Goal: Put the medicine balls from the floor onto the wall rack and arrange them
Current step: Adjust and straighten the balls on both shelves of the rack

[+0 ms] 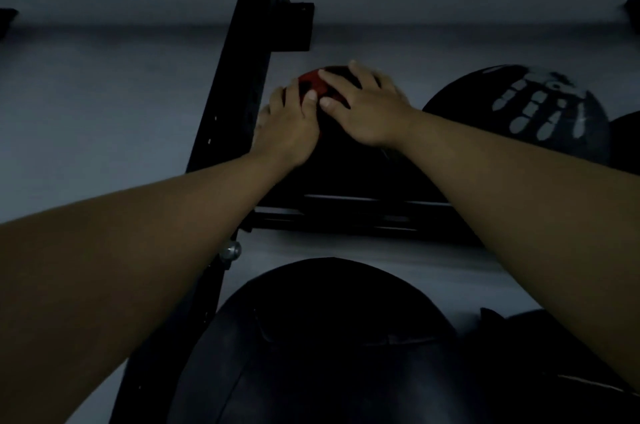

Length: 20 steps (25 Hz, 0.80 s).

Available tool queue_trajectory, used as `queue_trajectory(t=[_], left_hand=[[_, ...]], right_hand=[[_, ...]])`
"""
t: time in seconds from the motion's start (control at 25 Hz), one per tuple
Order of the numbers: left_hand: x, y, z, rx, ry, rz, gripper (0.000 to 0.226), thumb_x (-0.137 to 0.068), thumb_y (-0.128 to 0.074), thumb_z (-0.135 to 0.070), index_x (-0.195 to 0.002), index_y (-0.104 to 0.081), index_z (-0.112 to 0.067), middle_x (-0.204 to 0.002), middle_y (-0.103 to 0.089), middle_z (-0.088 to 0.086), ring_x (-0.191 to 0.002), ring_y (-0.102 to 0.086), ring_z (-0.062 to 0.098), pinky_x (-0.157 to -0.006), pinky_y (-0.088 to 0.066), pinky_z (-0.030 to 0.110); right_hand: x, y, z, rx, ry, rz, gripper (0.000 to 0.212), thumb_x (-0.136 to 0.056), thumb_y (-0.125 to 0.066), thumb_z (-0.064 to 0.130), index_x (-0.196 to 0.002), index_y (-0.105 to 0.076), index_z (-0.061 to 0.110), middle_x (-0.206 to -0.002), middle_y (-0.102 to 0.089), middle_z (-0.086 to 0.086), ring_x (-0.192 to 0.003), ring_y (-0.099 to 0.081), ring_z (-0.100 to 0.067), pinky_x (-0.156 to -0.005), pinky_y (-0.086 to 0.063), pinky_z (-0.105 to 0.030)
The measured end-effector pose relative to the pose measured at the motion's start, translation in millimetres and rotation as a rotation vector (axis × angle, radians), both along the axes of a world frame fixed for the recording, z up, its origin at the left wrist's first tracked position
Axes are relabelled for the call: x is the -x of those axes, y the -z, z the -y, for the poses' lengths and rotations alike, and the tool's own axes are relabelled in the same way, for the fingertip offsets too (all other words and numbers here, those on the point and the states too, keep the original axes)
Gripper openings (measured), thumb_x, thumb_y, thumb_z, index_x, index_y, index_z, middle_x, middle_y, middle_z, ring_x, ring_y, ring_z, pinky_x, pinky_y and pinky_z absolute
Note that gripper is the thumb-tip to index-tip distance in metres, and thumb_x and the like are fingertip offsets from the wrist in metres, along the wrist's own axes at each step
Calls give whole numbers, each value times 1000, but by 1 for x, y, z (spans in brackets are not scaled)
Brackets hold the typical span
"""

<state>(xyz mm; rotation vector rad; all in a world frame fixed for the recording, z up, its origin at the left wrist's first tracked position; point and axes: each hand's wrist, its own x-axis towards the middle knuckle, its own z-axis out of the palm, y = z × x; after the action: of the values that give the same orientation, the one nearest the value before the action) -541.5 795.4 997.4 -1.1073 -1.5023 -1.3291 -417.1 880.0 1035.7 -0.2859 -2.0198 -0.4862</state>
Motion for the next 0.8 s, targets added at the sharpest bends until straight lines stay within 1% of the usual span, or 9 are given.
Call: queue_trajectory(t=[0.08, 0.16, 0.36, 0.4, 0.52, 0.64, 0.72, 0.8], left_hand=[[-2, 2, -7, -77, 25, -10, 59, -114, -18, -42, -169, -22, -18, -175, -19, 18, -159, -21, 43, -130, -16, 54], [-2, 3, -9, -121, 42, -18, 58, -115, -19, -40, -167, -25, -17, -174, -22, 17, -158, -22, 43, -128, -18, 54], [-2, 2, -10, -108, -21, -31, 58, -113, -25, -39, -166, -29, -17, -169, -30, 20, -153, -29, 43, -122, -26, 58], [-2, 2, -8, -100, -27, -20, 58, -113, -26, -39, -167, -29, -17, -168, -30, 21, -153, -29, 43, -121, -27, 59], [-1, 2, -1, -24, -39, 0, 64, -112, -20, -48, -169, -18, -19, -173, -21, 19, -157, -23, 45, -124, -24, 60], [-9, 2, 9, 51, -67, 29, 70, -110, -18, -57, -171, -11, -23, -177, -15, 15, -160, -18, 44, -126, -21, 60], [-12, -1, 14, 116, -78, 60, 72, -109, -20, -59, -171, -10, -23, -176, -16, 15, -159, -20, 44, -125, -24, 58], [-21, -2, 18, 146, -149, 86, 71, -110, -22, -57, -170, -15, -21, -174, -21, 17, -157, -26, 44, -125, -30, 57]], right_hand=[[-4, -3, -2, 1, -9, 15, 61, -103, -26, 65, -160, -10, 50, -176, 3, -1, -160, 5, -34, -128, -1, -54], [-6, -4, -6, -9, -26, 22, 60, -103, -26, 63, -161, -12, 50, -175, 1, -2, -159, 4, -35, -128, -2, -54], [-7, -1, -9, -17, -50, -4, 60, -103, -26, 64, -160, -13, 50, -176, 0, 0, -159, 3, -34, -127, -1, -51], [-6, 1, -9, -21, -45, -16, 60, -103, -26, 64, -161, -12, 50, -176, 1, 0, -159, 3, -34, -127, -1, -51], [-2, 5, -8, -21, -48, -21, 61, -104, -25, 63, -161, -10, 48, -176, 3, 0, -160, 5, -32, -127, 2, -51], [-9, 4, -6, -9, -53, 18, 62, -104, -27, 63, -162, -9, 47, -176, 5, -2, -160, 6, -32, -129, 1, -51], [-9, 4, -6, 4, -47, 26, 63, -105, -30, 60, -162, -10, 44, -175, 5, -4, -160, 6, -32, -129, 0, -51], [-15, 8, -3, 11, -88, 51, 65, -105, -37, 55, -163, -13, 40, -175, 3, -7, -161, 3, -33, -129, -3, -51]])
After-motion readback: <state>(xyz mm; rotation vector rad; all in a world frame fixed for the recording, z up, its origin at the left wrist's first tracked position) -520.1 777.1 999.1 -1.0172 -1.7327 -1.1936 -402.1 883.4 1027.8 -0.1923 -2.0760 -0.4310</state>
